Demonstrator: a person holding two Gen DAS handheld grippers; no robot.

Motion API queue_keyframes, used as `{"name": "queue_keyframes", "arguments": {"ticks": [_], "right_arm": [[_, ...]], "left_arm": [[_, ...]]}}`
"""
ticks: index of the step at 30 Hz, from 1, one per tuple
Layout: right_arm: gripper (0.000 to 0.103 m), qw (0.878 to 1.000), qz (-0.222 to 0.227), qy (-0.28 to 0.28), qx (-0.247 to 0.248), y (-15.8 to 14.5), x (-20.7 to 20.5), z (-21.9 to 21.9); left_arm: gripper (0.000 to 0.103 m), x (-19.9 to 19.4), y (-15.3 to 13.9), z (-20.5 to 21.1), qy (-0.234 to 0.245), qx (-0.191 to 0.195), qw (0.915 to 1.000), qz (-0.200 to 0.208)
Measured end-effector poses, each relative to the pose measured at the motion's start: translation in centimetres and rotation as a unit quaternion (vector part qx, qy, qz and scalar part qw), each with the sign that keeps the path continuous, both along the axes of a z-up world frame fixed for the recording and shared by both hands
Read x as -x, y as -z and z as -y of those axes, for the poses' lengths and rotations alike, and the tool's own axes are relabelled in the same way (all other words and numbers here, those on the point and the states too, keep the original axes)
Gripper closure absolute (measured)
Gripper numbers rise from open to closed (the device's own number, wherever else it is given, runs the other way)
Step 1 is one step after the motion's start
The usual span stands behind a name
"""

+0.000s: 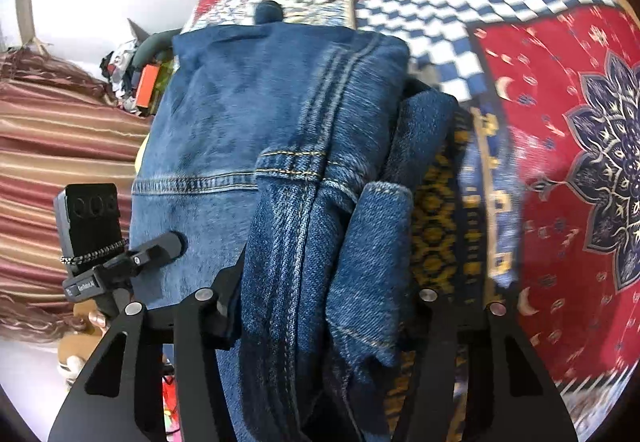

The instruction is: Fold large clothes

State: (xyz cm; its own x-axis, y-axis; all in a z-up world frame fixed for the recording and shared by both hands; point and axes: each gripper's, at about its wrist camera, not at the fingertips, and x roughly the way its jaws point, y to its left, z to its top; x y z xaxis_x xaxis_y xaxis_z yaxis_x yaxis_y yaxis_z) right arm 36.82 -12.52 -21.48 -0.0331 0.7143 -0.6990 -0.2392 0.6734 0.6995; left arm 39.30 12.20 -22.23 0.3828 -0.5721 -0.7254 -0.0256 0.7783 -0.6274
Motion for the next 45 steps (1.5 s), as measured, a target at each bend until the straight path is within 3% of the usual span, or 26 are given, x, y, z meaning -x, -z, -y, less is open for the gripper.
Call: {"name": "queue_keyframes", "arguments": {"ticks": [11, 14, 16, 18, 21, 24, 28, 30, 34, 39, 42, 45], "right_arm": [[0.055, 0.990, 0.132, -0.029, -0.034, -11.9, 1.5, -9.1], [0.065, 0.984, 0.168, -0.035, -0.041, -14.3, 1.3, -12.4], [0.073, 0.983, 0.156, -0.058, -0.078, -14.9, 0.9, -14.8], [0.073, 0.981, 0.168, -0.072, -0.065, -14.7, 0.8, -17.9], [0.073, 0.981, 0.172, -0.084, -0.016, -11.6, 0.5, -22.7], [0.073, 0.988, 0.122, -0.091, 0.019, -5.6, -0.7, -26.7], [0.073, 0.991, 0.090, -0.099, 0.032, 0.5, -0.9, -29.9], [0.071, 0.989, 0.101, -0.103, 0.032, 1.2, -0.8, -30.9], [0.067, 0.980, 0.131, -0.132, 0.075, 2.0, -0.4, -32.9], [0.062, 0.971, 0.175, -0.130, 0.100, -0.2, 0.5, -32.3], [0.061, 0.955, 0.239, -0.127, 0.122, -2.4, 2.4, -31.9], [0.057, 0.935, 0.300, -0.120, 0.143, -3.7, 4.5, -31.4]], "left_arm": [[0.042, 4.7, -11.2, -9.3, -0.061, -0.019, 0.9911, 0.117], [0.042, 5.3, -12.8, -13.3, -0.087, -0.046, 0.9857, 0.136], [0.044, 5.7, -12.9, -15.5, -0.091, -0.049, 0.9831, 0.151], [0.046, 5.7, -11.7, -17.7, -0.091, -0.033, 0.9847, 0.145], [0.046, 4.8, -6.7, -20.7, -0.119, -0.098, 0.9827, 0.103], [0.046, 4.8, 0.2, -25.8, -0.170, -0.060, 0.9832, 0.026], [0.045, 6.3, 5.7, -29.5, -0.185, -0.011, 0.9826, -0.002], [0.042, 7.1, 6.3, -29.8, -0.186, -0.009, 0.9826, 0.010], [0.035, 8.1, 6.3, -28.5, -0.188, -0.053, 0.9805, 0.018], [0.032, 8.7, 3.3, -27.3, -0.191, -0.124, 0.9735, 0.021], [0.032, 9.6, 1.1, -26.1, -0.191, -0.195, 0.9614, 0.033], [0.023, 11.4, -0.2, -25.1, -0.189, -0.265, 0.9436, 0.058]]}}
